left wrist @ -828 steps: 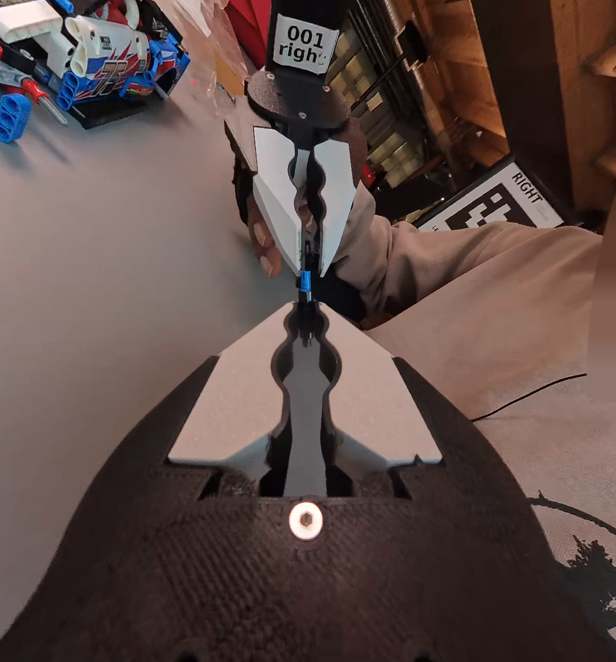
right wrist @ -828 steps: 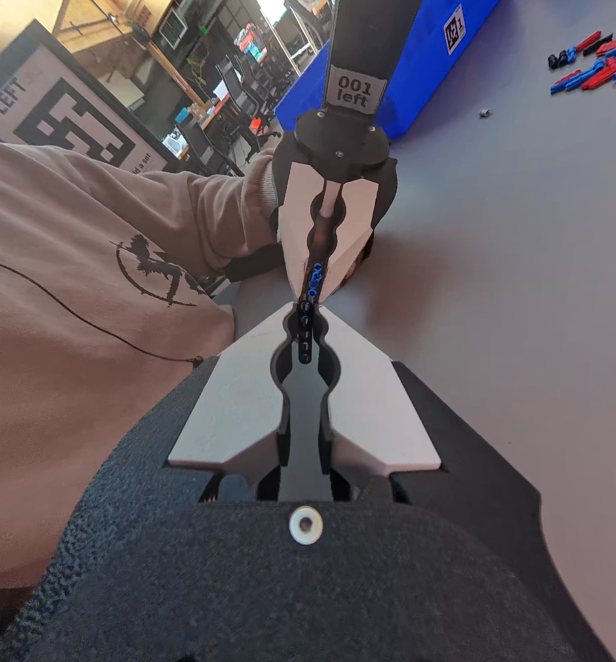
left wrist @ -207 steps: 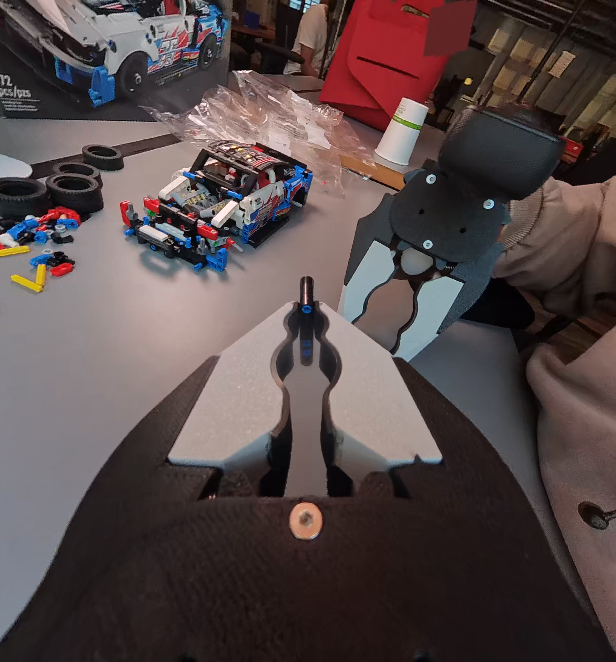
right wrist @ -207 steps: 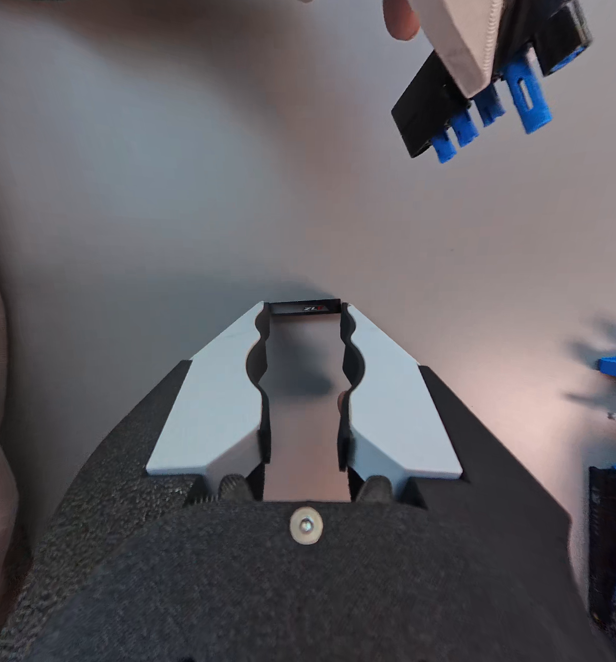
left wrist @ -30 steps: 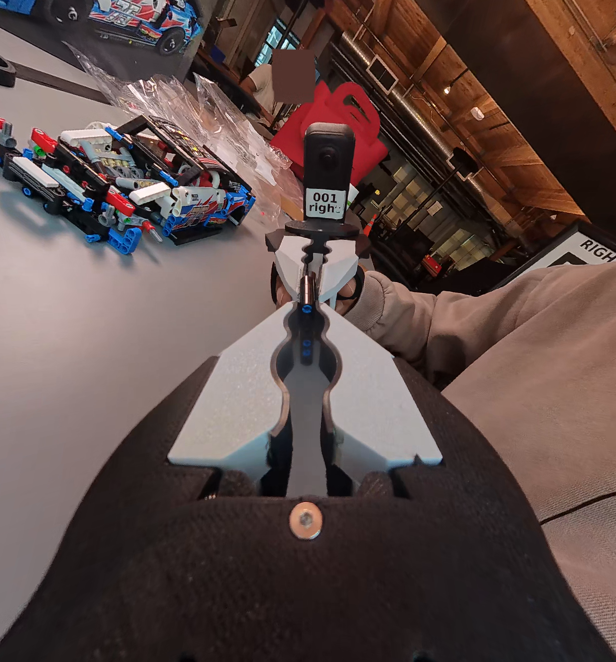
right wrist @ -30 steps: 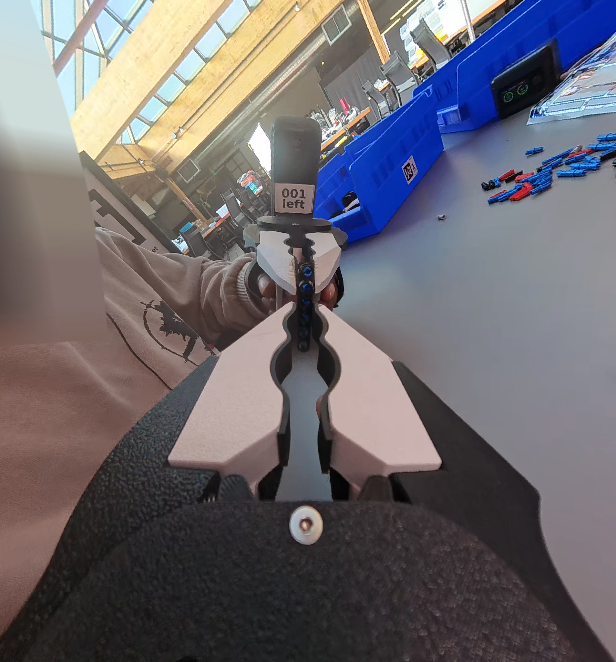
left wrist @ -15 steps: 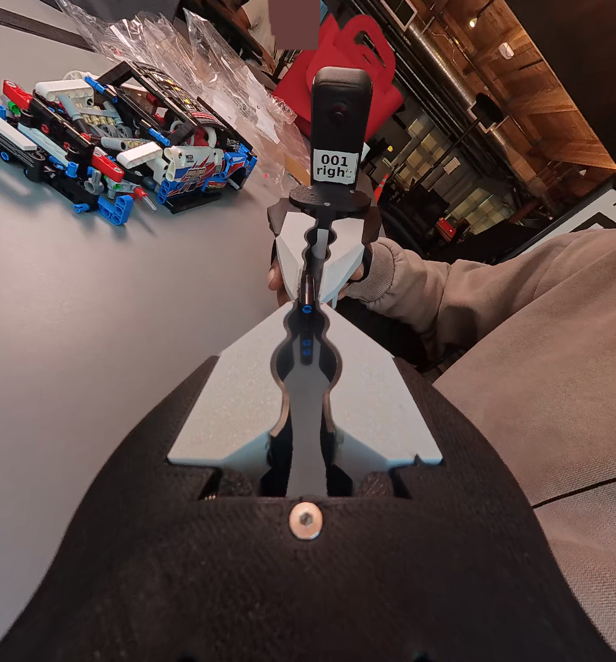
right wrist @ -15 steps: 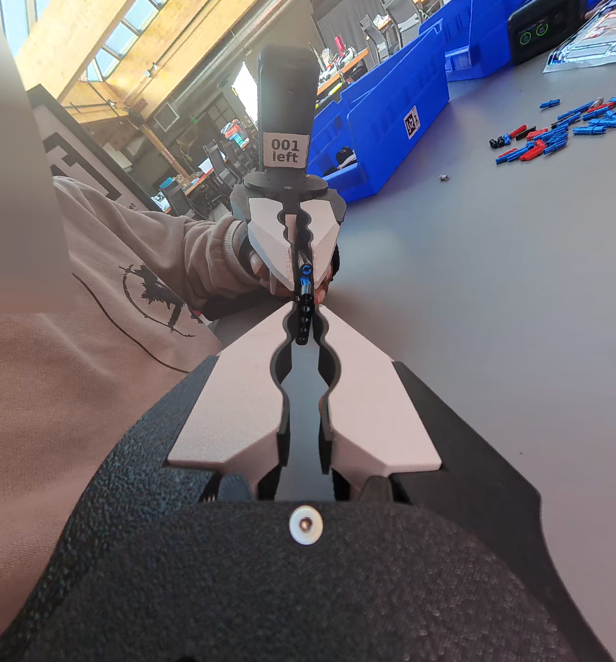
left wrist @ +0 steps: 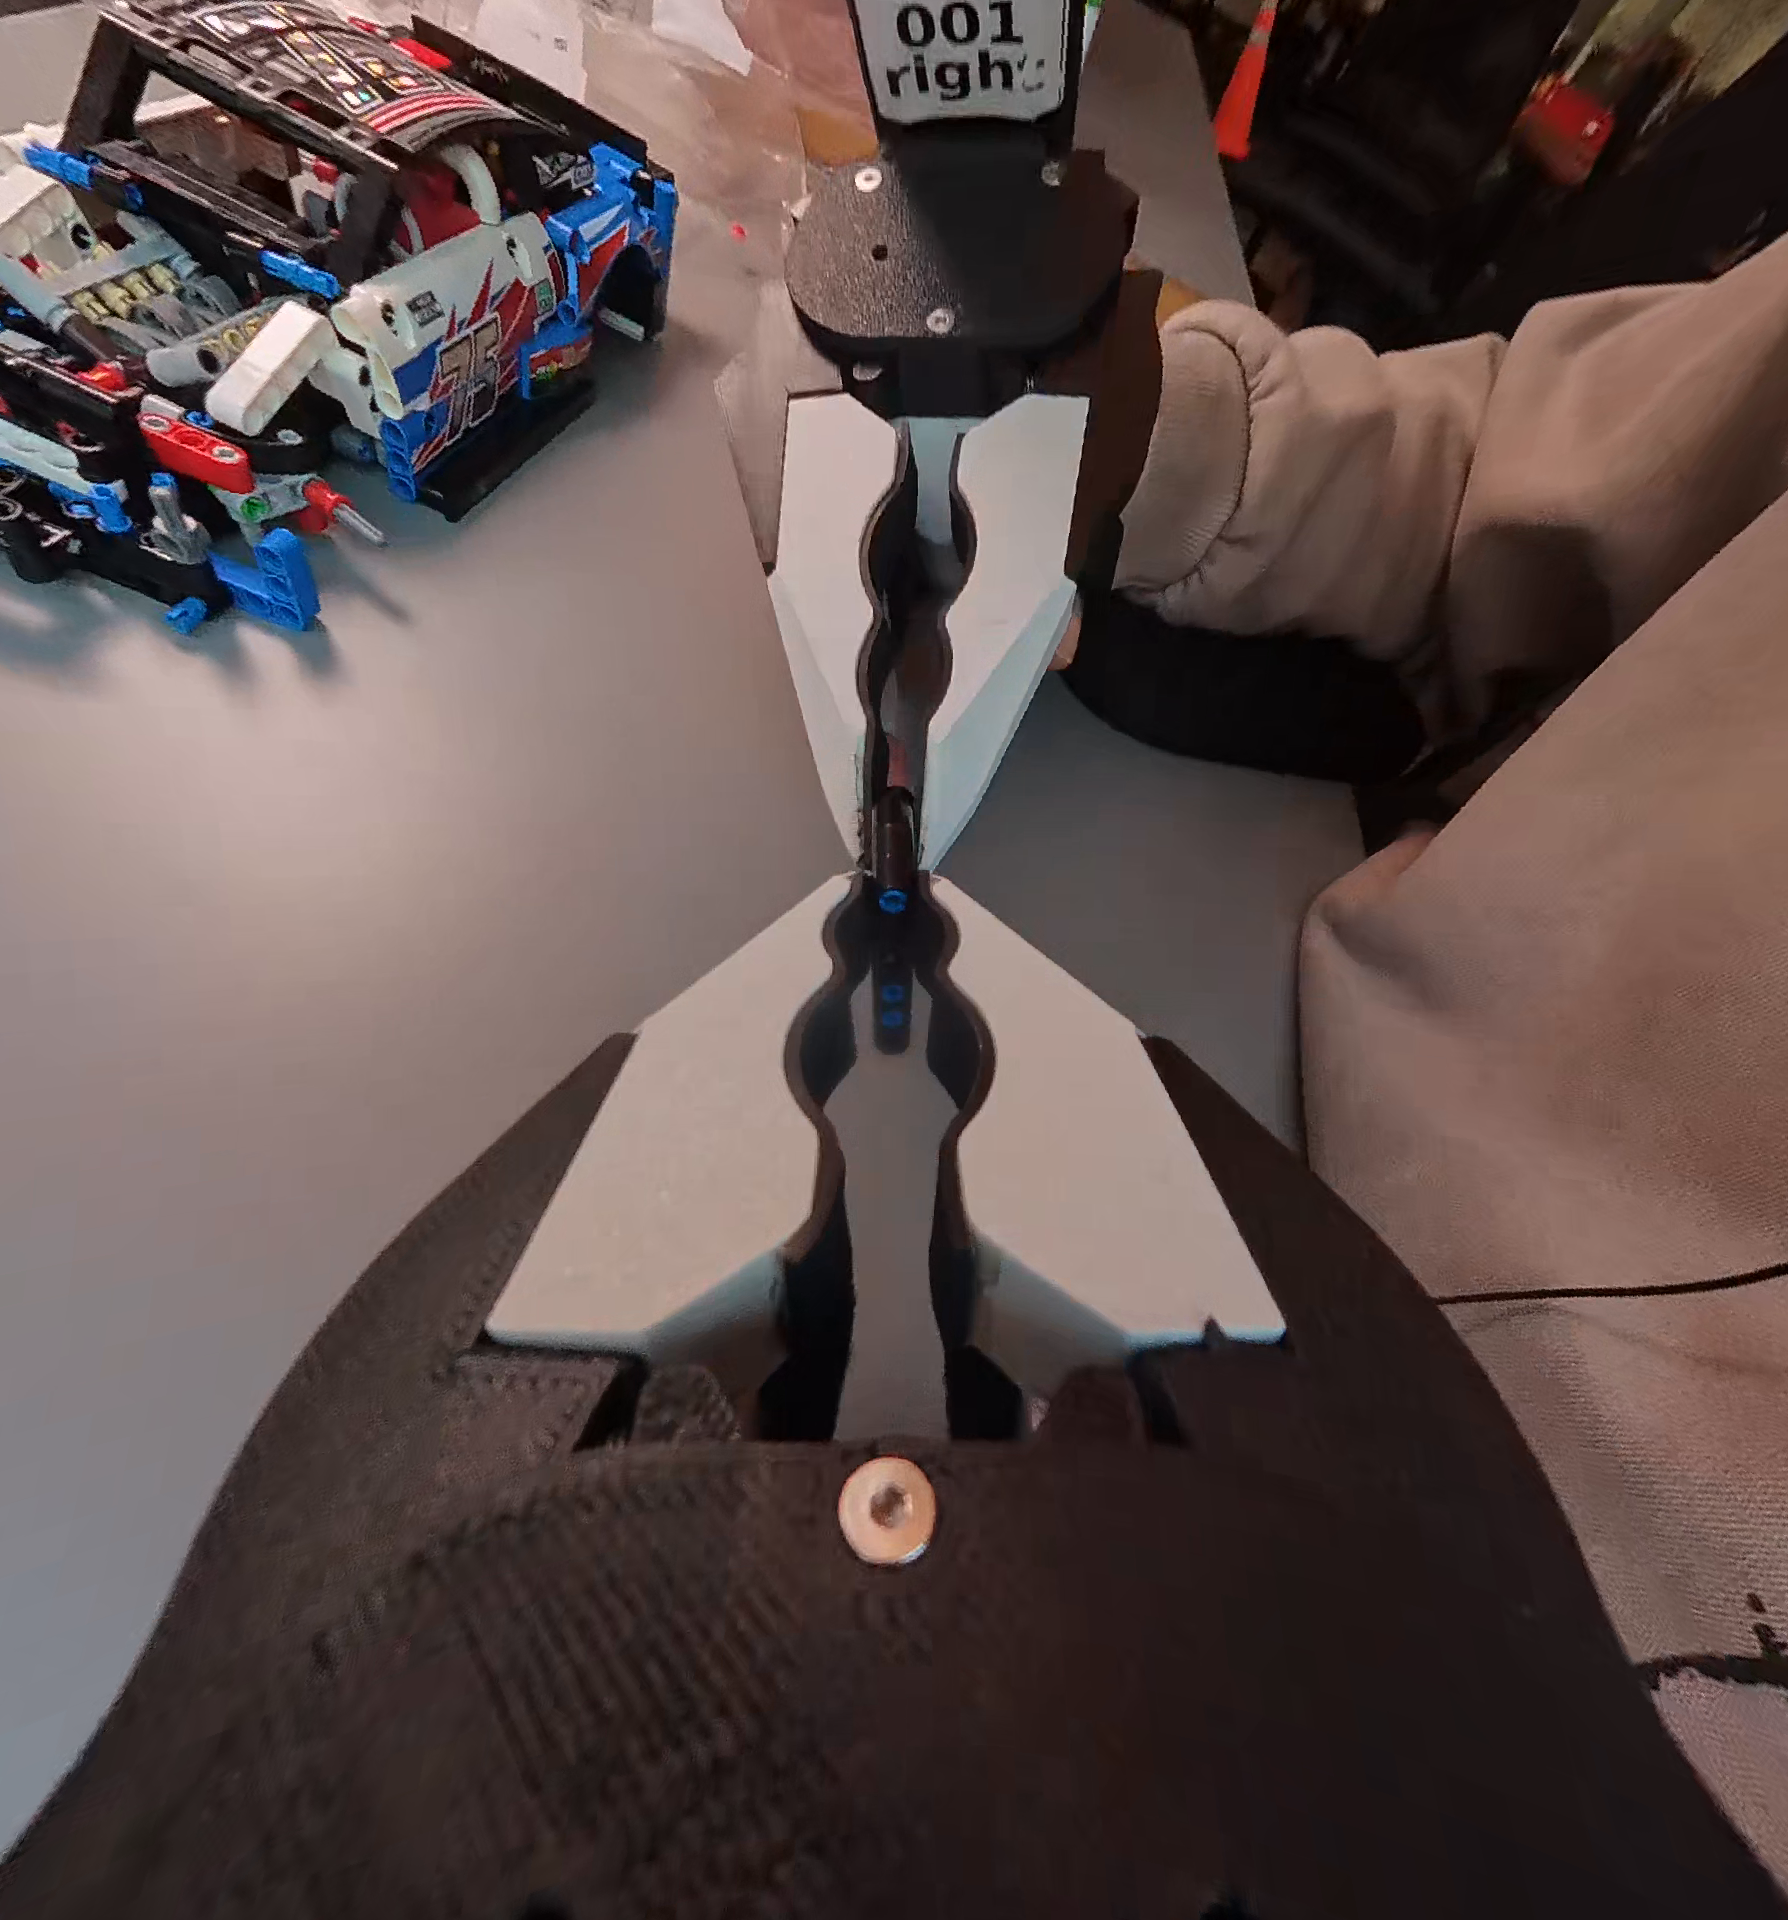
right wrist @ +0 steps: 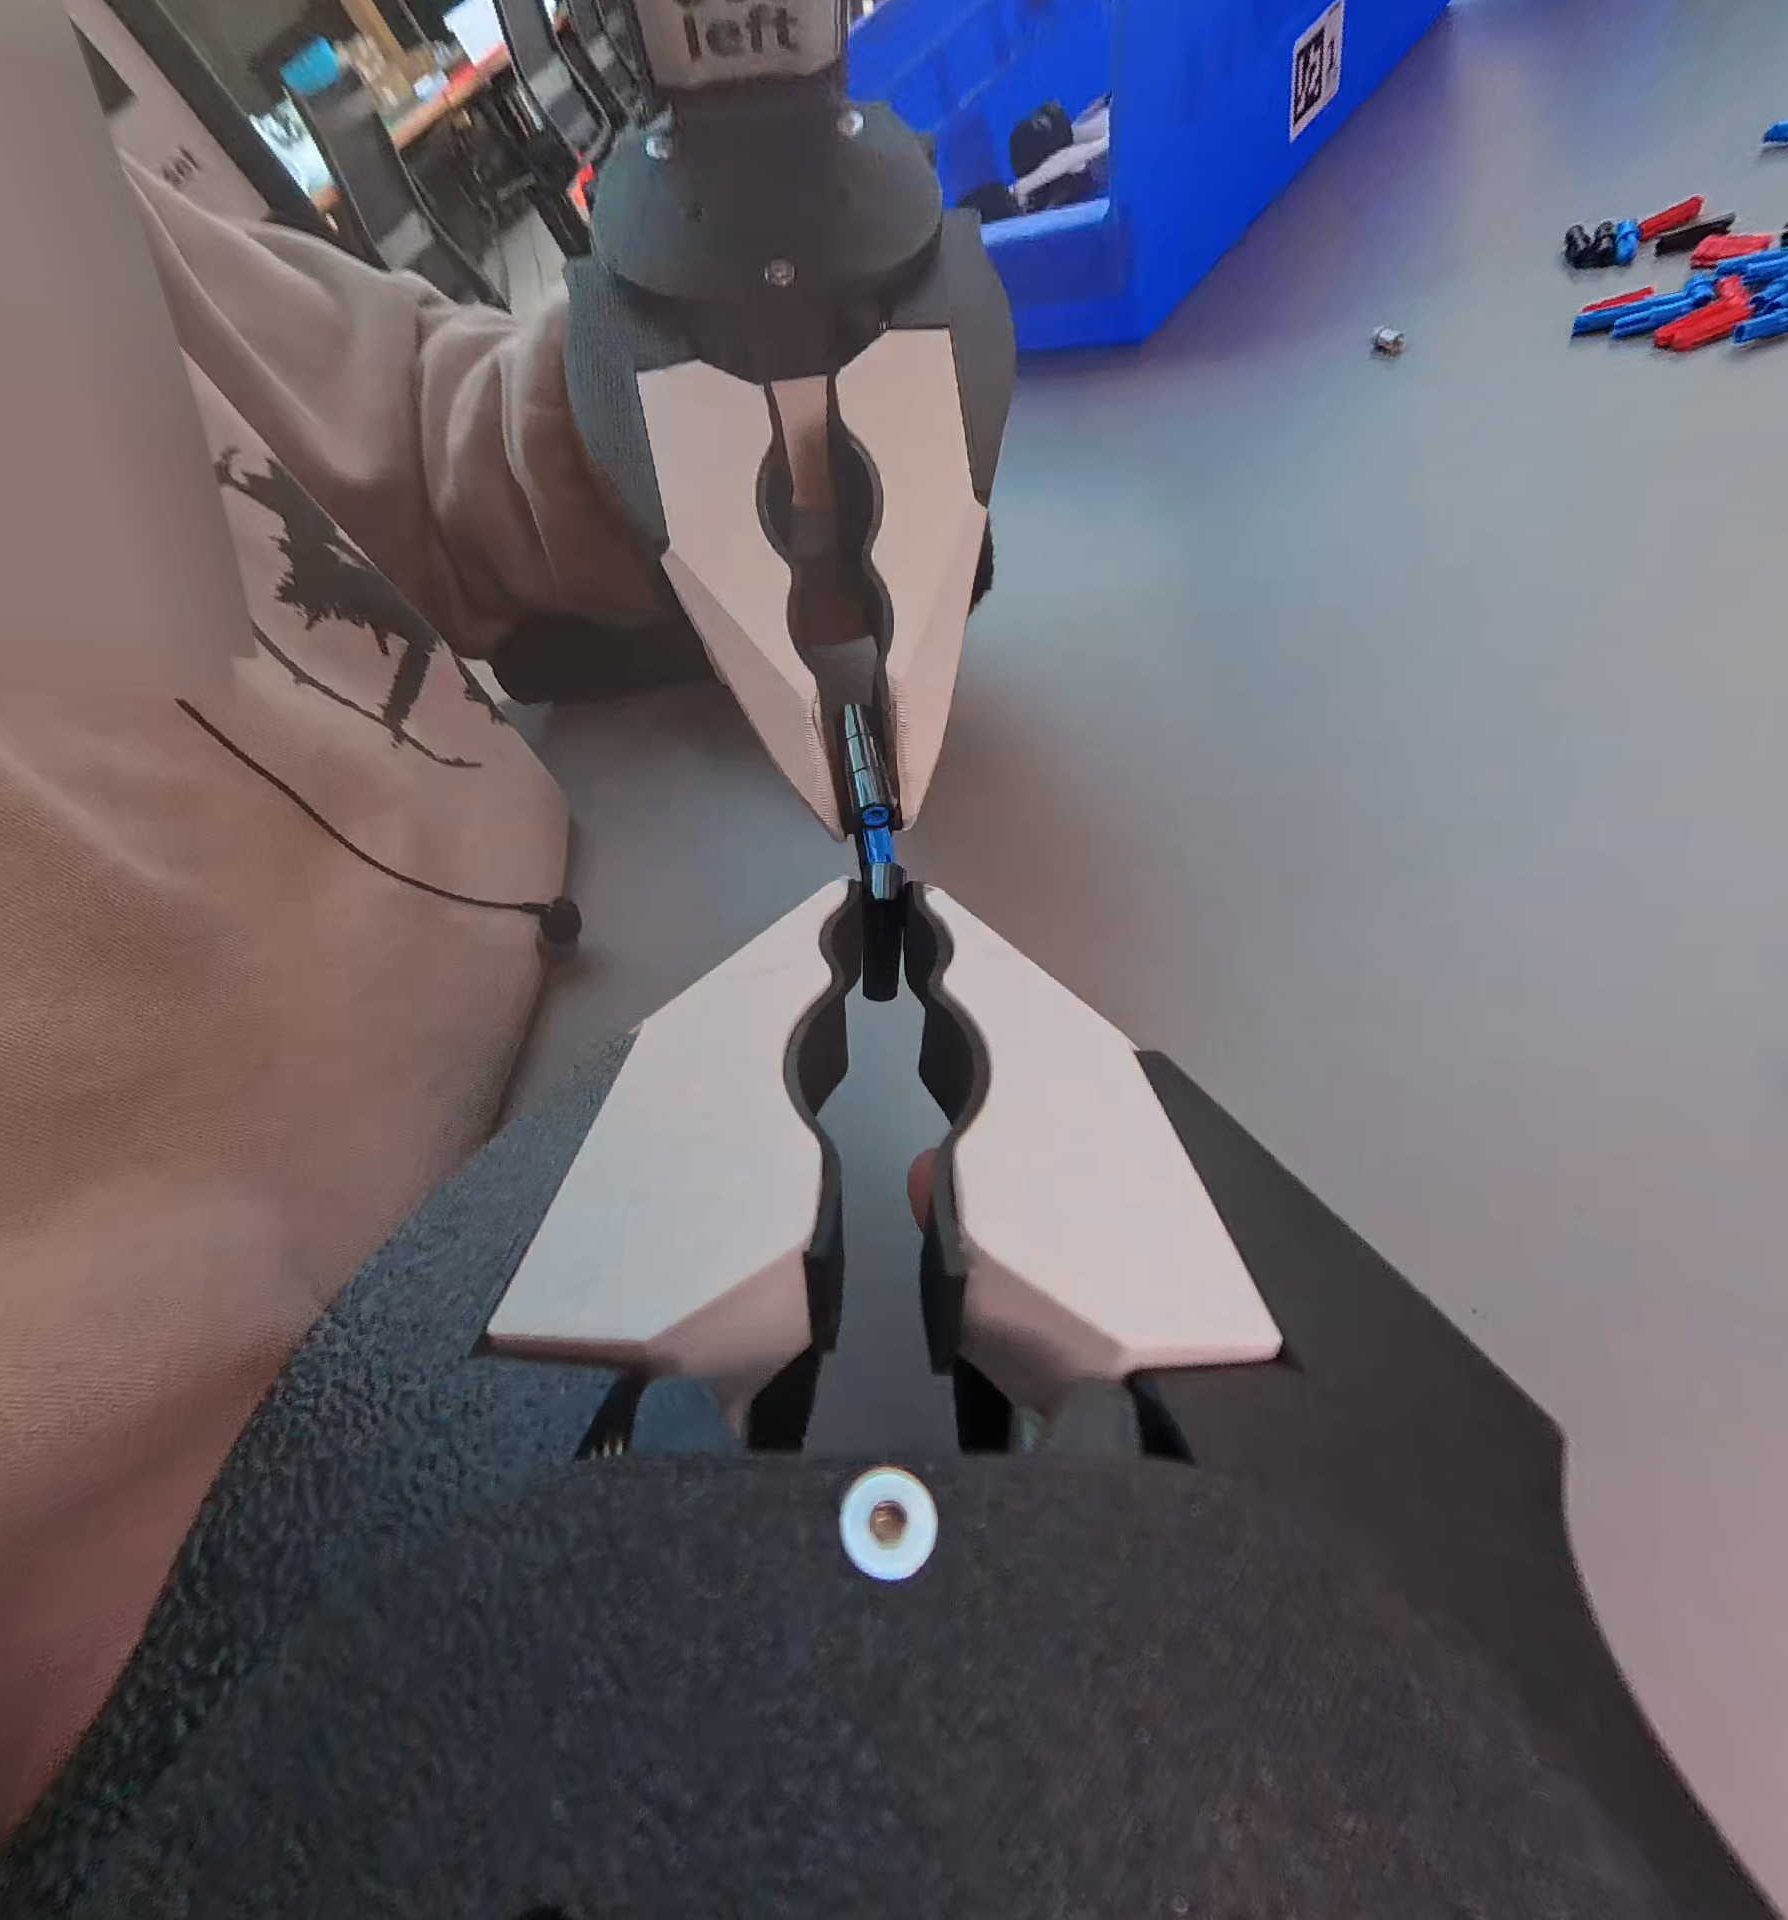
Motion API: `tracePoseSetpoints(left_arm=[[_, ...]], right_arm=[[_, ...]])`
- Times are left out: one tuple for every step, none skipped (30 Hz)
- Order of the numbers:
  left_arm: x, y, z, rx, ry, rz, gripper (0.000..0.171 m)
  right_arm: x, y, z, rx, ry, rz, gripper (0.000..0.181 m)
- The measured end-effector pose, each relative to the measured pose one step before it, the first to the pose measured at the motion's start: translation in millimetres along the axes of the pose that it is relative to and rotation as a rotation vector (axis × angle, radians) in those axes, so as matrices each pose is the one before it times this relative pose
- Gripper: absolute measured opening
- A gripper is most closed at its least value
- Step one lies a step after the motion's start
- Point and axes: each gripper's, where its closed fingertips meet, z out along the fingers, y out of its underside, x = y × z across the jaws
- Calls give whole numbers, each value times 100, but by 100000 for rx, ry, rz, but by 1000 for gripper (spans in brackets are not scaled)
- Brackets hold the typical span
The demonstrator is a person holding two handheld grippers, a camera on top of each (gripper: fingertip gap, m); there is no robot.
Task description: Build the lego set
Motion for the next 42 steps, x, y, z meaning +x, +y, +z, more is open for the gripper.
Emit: tracePoseSetpoints(left_arm=[[282,418,64,-2850,1910,1264,6],[149,404,83,-2990,627,1918,6],[146,496,161,-3978,77,3220,6],[343,103,237,-2041,975,3033,6],[412,218,225,-3707,1348,1806,6],[-320,81,22,-2183,-3177,4210,6],[-265,31,4,-2038,-1289,189,6],[55,123,77,-2367,678,-75,6],[28,112,114,-1406,181,1138,6],[-56,17,106,492,-87,631,6],[-4,-142,-19,2014,1116,-2107,6],[-36,-308,-155,3161,1582,-2680,6],[-22,-423,-227,3629,1911,-2699,6],[-194,-449,-232,4058,1133,-3209,6],[-177,-520,-249,4677,1578,-4017,6],[-80,-621,-327,5505,2488,-4513,6],[-95,-622,-379,5604,2338,-4788,6],[-99,-415,-368,3805,2042,-4535,6],[-182,-374,-306,3287,579,-2593,6],[-90,-248,-225,2148,561,-1881,6],[19,-173,-112,1327,779,-1235,6],[41,-150,-37,1101,576,-727,6],[31,-33,40,247,302,-491,6],[24,-10,53,262,226,-196,6],[17,-21,62,443,154,-484,6],[28,-100,43,935,387,-620,6],[80,-88,18,804,656,-745,6],[-19,-140,-4,1207,43,-640,6],[1,-161,-20,1379,248,-777,6],[42,-208,-56,1702,622,-1279,6],[-17,-263,-81,2082,263,-1234,6],[-12,-125,-75,1117,308,-879,6],[-25,-133,-58,1248,47,-716,6],[-3,-164,-27,1409,122,-724,6],[39,-208,-8,1697,382,-1053,6],[-38,-153,14,1485,-170,-749,6],[-67,-140,13,1385,-638,-115,6],[-20,-138,8,1315,-482,-151,6],[30,-187,13,1617,-268,-104,6],[95,-187,7,1641,121,61,6],[65,-160,0,1434,362,72,6],[-82,-79,-15,809,-321,-420,6]], right_arm=[[-224,325,201,-3764,294,-2805,4],[-237,458,267,-4817,550,-3599,4],[-60,433,285,-4734,2056,-4393,4],[-211,389,334,-4480,732,-3317,4],[-655,-438,366,731,-2169,-853,3],[38,352,215,-3579,1794,-2011,4],[512,9,-12,-567,4192,131,5],[10,68,37,-1147,-197,1986,5],[-74,151,105,-1028,-105,-273,5],[54,143,63,-788,754,-928,5],[54,14,-47,183,512,-157,4],[11,-178,-167,1715,-73,863,4],[17,-351,-265,2878,-302,1098,4],[107,-446,-309,3677,-78,1246,5],[258,-544,-310,4395,336,1858,5],[165,-594,-332,4918,-614,2212,6],[114,-611,-370,5000,-880,2599,6],[43,-491,-416,4004,-913,1540,9],[112,-364,-389,3181,219,653,10],[196,-264,-303,2393,1208,430,10],[34,-229,-205,2040,324,363,10],[5,-216,-124,1983,169,693,10],[18,-167,-55,1598,189,696,10],[58,-145,-20,1382,418,671,11],[133,-144,22,1203,775,646,11],[-39,-129,42,855,-387,716,11],[-13,-139,62,780,-182,860,11],[23,-159,62,1028,243,402,9],[-25,-31,65,244,78,-28,8],[23,124,57,-747,190,-400,8],[63,138,29,-460,244,-11,8],[43,-23,-30,781,-259,904,9],[-13,-81,-69,1126,-715,1539,9],[-21,-76,-48,919,-696,1341,8],[-47,-106,9,908,-445,929,6],[13,-138,49,947,90,966,6],[114,-119,35,852,545,1373,6],[80,-121,7,1155,-97,1901,6],[40,-171,-34,1551,-763,2763,5],[-19,-224,-48,1899,-1208,2924,5],[-55,-220,-47,1793,-1088,2130,5],[25,-144,-9,1002,85,1235,5]])
